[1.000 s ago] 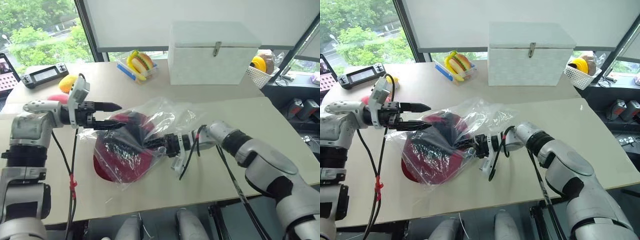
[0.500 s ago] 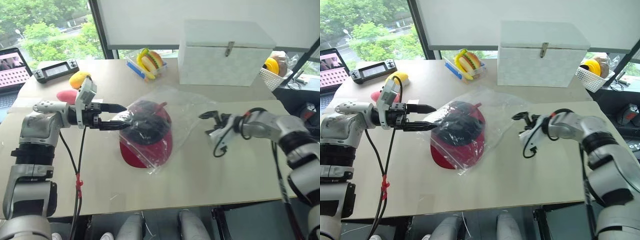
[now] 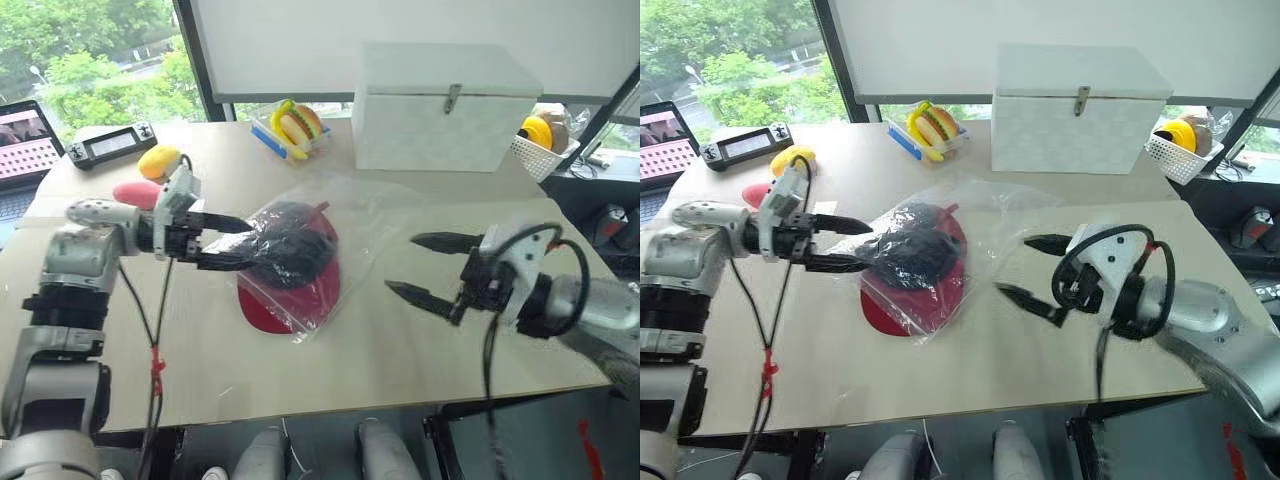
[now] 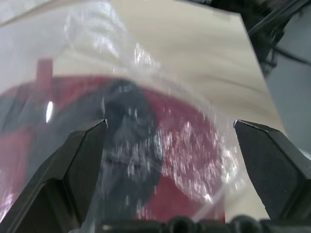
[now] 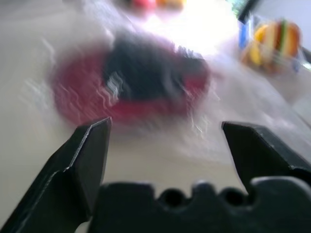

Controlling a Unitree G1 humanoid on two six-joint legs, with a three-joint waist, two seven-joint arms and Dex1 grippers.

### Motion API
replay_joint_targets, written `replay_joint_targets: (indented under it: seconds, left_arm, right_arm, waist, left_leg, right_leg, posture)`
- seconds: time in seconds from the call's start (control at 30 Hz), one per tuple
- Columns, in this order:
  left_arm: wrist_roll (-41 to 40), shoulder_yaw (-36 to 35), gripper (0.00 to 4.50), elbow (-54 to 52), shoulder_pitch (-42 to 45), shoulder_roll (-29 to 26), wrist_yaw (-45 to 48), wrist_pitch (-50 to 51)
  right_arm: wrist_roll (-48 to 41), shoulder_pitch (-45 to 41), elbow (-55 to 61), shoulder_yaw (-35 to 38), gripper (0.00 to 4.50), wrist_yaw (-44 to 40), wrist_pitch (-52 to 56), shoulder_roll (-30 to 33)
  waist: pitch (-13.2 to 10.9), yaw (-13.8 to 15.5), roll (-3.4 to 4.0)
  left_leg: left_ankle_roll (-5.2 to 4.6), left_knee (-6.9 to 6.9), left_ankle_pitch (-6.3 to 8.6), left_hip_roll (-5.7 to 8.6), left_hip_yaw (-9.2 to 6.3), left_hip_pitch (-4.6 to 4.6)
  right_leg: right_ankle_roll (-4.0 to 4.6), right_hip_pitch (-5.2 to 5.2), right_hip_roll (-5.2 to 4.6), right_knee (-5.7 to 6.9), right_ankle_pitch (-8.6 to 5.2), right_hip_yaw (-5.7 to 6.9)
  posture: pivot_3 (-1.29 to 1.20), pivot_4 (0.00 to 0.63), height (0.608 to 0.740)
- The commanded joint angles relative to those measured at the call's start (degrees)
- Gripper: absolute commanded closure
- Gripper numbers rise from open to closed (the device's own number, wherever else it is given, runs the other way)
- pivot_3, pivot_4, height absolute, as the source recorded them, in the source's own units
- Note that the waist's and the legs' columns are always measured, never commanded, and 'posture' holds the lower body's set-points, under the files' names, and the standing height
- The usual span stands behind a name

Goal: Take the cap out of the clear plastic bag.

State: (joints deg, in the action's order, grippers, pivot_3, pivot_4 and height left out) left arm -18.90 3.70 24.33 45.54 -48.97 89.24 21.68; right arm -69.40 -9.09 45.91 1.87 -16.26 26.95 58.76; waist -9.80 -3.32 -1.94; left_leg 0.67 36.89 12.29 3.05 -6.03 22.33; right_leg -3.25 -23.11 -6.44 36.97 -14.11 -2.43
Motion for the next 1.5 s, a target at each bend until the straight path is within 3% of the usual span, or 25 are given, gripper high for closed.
replay_joint_targets:
  seconds: [0.03,0.17,0.33,0.47,0.6,0.7,0.77,0.93,1.3,1.5]
  left_arm:
    - [1.4,-0.2,0.00,2.7,2.9,-1.9,2.7,-2.8]
    - [4.6,2.2,0.00,7.4,4.1,-4.1,3.3,-9.2]
    - [5.2,2.9,0.00,7.7,3.0,-3.0,3.3,-12.0]
    - [5.2,2.0,0.00,6.6,1.2,-2.5,2.6,-11.7]
    - [5.3,1.9,0.00,6.9,1.2,-2.0,2.1,-11.5]
    - [5.4,2.0,0.00,6.9,1.6,-1.6,1.9,-11.1]
    - [5.5,2.1,0.00,7.1,2.0,-1.2,1.9,-10.7]
    - [6.1,2.8,0.00,8.3,3.8,-0.2,2.5,-10.3]
    - [6.4,4.4,0.00,11.1,8.2,0.7,3.2,-11.7]
    - [2.0,11.3,0.00,8.6,8.6,-3.5,3.3,-18.2]
  right_arm:
    - [-16.6,-1.2,4.4,0.1,0.10,16.8,0.5,-3.8]
    - [-21.0,-2.4,3.1,-5.0,0.10,31.5,0.8,-11.4]
    - [-13.5,-6.7,1.0,-10.3,0.10,39.6,4.8,-17.9]
    - [3.3,-12.2,0.2,-14.8,0.10,31.9,10.7,-13.9]
    - [18.0,-16.9,-2.8,-21.7,0.10,11.5,8.1,-10.5]
    - [27.0,-23.1,-7.6,-28.8,0.10,1.5,8.4,-12.9]
    - [28.4,-24.2,-9.0,-29.9,0.10,-1.6,8.6,-16.3]
    - [34.8,-28.4,-16.9,-32.0,0.10,-3.4,13.7,-24.4]
    - [38.4,-31.6,-17.6,-32.5,0.10,0.2,32.7,-36.6]
    - [44.3,-33.0,-23.7,-34.5,0.10,1.7,34.9,-40.5]
  waist:
    - [0.0,0.8,-0.04]
    - [-0.1,1.7,-0.22]
    - [-0.1,2.1,-0.21]
    - [-0.1,2.0,-0.20]
    - [-0.1,1.5,-0.21]
    - [-0.1,0.8,-0.21]
    - [0.0,0.4,-0.22]
    - [-0.1,0.4,-0.22]
    - [0.0,0.6,-0.22]
    - [0.0,0.3,-0.22]
  left_leg:
    - [0.00,0.01,0.00,0.04,0.01,0.02]
    - [0.00,0.04,0.00,0.10,0.01,0.13]
    - [0.00,0.03,0.00,0.11,0.08,0.22]
    - [0.00,0.05,0.00,0.19,0.25,0.37]
    - [0.00,0.13,0.00,0.22,0.33,0.57]
    - [-0.01,0.20,0.00,0.17,0.34,0.70]
    - [-0.01,0.31,0.00,0.14,0.35,0.82]
    - [0.00,0.43,0.00,0.16,0.33,0.98]
    - [0.00,0.52,-0.01,0.17,0.26,0.97]
    - [0.00,0.56,0.00,0.19,0.22,0.97]
  right_leg:
    - [0.05,-0.02,-0.05,-0.01,0.04,-0.01]
    - [-0.06,-0.03,-0.06,-0.23,0.13,0.02]
    - [-0.04,-0.19,-0.03,-0.17,0.14,0.00]
    - [-0.04,-0.34,0.00,-0.15,0.14,0.03]
    - [-0.04,-0.62,0.11,-0.05,0.13,0.06]
    - [-0.04,-0.80,0.15,0.04,0.13,0.06]
    - [-0.03,-0.91,0.16,0.09,0.14,0.06]
    - [0.03,-1.09,0.16,0.20,0.18,0.06]
    - [0.06,-1.11,0.16,0.29,0.20,0.09]
    - [0.06,-1.16,0.15,0.72,0.20,0.07]
  posture:
    - [0.00,0.150,0.740]
    - [0.00,0.150,0.740]
    - [0.00,0.150,0.740]
    - [0.00,0.150,0.740]
    - [0.00,0.150,0.740]
    - [0.00,0.150,0.740]
    - [0.00,0.150,0.740]
    - [0.00,0.150,0.740]
    - [0.00,0.150,0.740]
    - [0.00,0.150,0.740]
